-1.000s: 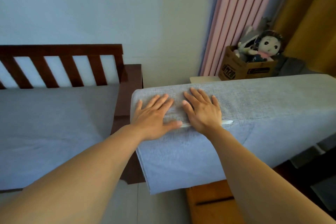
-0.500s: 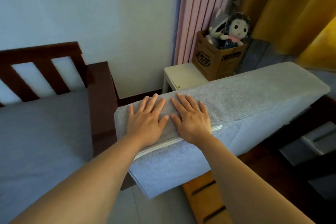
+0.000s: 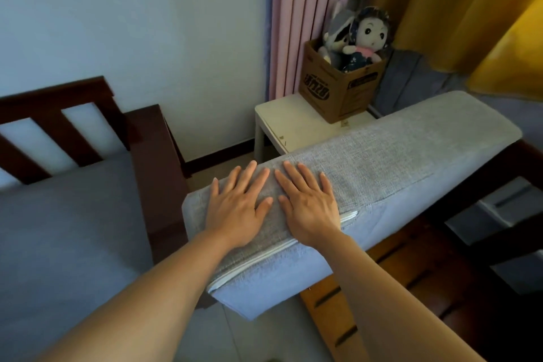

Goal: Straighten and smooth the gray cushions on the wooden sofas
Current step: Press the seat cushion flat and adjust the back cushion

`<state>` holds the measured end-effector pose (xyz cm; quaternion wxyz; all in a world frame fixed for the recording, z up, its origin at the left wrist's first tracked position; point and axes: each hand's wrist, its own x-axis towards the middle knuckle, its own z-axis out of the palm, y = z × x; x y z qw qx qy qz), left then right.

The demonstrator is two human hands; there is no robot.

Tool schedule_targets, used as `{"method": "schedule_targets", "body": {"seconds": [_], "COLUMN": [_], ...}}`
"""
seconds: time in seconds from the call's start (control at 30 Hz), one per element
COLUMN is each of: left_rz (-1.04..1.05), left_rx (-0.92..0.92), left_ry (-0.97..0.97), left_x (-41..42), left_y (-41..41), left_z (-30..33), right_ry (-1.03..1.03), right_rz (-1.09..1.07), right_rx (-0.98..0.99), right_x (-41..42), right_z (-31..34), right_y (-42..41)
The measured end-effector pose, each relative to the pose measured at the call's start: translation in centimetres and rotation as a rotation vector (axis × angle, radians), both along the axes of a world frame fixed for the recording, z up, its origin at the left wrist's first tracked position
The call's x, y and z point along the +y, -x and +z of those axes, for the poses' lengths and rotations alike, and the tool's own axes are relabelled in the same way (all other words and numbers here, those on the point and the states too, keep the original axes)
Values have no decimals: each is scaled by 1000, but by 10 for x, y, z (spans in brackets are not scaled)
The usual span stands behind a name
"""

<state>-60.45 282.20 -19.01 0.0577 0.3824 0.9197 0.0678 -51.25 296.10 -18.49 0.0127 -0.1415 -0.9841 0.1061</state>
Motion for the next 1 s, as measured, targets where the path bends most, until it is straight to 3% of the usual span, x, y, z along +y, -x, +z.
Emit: {"method": "schedule_targets", "body": {"seconds": [0.3,0.57,0.73,0.87,1.0], "left_rz": [-336,-700,-695,-590,-515], "left_rx": [7,-82,-234,-346,-414], "left_ry": [-48,-59,-96,-111,-159], "left_x": [-4,-17,-40,-44,-50], "left_y": [31,77,88,85,87], "left_z": [-6,-7,-4,0,-4], "right_ry": [-6,20,101,-1,-67], "right_rz": [-122,-809,-1085,-1120,-1170], "right_rx": [-4,-32,64,110,166], "right_x": [-9,-67,-154,-224,-226], "right_z": [4,8,-5,-13,-16], "right_y": [-1,15,25,43,48]}}
